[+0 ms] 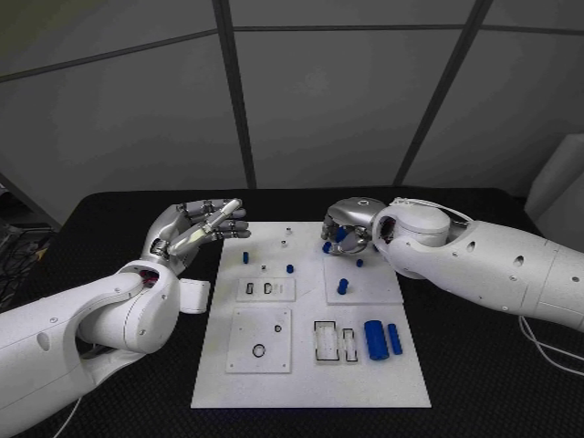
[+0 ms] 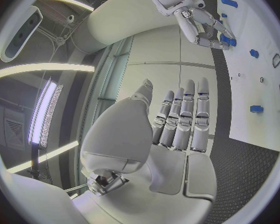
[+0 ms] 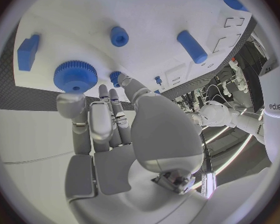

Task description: Assemble the parts on the task board

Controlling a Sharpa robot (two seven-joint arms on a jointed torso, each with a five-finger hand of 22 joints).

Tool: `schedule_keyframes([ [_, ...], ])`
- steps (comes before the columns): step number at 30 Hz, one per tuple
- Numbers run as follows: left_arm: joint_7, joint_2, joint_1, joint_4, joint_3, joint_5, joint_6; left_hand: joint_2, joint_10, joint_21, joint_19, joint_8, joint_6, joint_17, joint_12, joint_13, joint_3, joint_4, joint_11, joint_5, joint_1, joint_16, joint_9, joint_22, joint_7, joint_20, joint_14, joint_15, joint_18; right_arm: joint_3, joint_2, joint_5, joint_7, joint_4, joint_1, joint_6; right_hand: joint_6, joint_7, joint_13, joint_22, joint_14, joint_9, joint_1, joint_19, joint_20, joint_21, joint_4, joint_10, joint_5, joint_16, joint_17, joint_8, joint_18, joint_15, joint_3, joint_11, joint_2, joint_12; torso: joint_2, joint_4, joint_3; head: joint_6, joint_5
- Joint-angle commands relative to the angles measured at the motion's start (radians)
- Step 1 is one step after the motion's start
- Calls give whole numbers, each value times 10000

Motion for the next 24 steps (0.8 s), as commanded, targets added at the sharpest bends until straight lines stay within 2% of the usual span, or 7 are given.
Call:
schedule_keyframes([
  [1,26,-3,14,18,9,-84,150,15,48,48,49,-28,78,9,-61,-13,-60,-19,-3,-14,3,-51,-15,-13,17,7,12,39,55,7,49,-109,3,-53,22,186,7,-39,4,120,460,14,89,69,-7,96,-2,90,-9,79,48,-30,-169,6,124,-4,21,63,30,23,4,-34,-9],
  [7,16,-6,14,18,9,-84,164,25,45,45,51,-42,75,13,-78,-14,-65,-18,2,-13,0,-69,-17,-17,24,9,8,42,54,6,116,-98,68,-100,21,224,70,-53,2,465,453,20,80,143,-2,357,60,264,-26,217,169,-16,-216,-21,336,-36,20,65,43,10,3,-69,40],
  [16,-9,-10,14,-6,10,-84,175,32,43,43,51,-48,75,14,-86,-14,-65,-19,4,-13,1,-77,-17,-19,26,10,6,44,53,5,139,-59,130,-96,21,196,212,-78,10,887,445,35,79,248,9,667,145,491,-46,356,271,16,-274,-60,624,-82,29,74,64,28,5,-97,24],
  [19,-23,-22,14,-18,10,-84,175,32,43,43,51,-48,75,14,-86,-14,-65,-19,4,-13,1,-77,-17,-19,26,10,6,44,53,4,127,6,166,-91,21,63,553,-88,61,1426,445,90,235,448,-8,1015,120,823,-178,442,339,150,-357,-120,925,-139,146,159,75,25,3,-95,26],
  [24,-44,-29,15,-31,10,-84,176,47,40,39,52,-63,71,19,-104,-14,-66,-24,9,-13,7,-95,-19,-24,32,12,4,48,52,4,123,88,172,-85,20,-184,995,-159,141,1744,437,173,423,538,-62,1248,50,1237,-228,538,400,310,-399,-209,1293,-252,267,238,88,33,-2,-78,14],
])
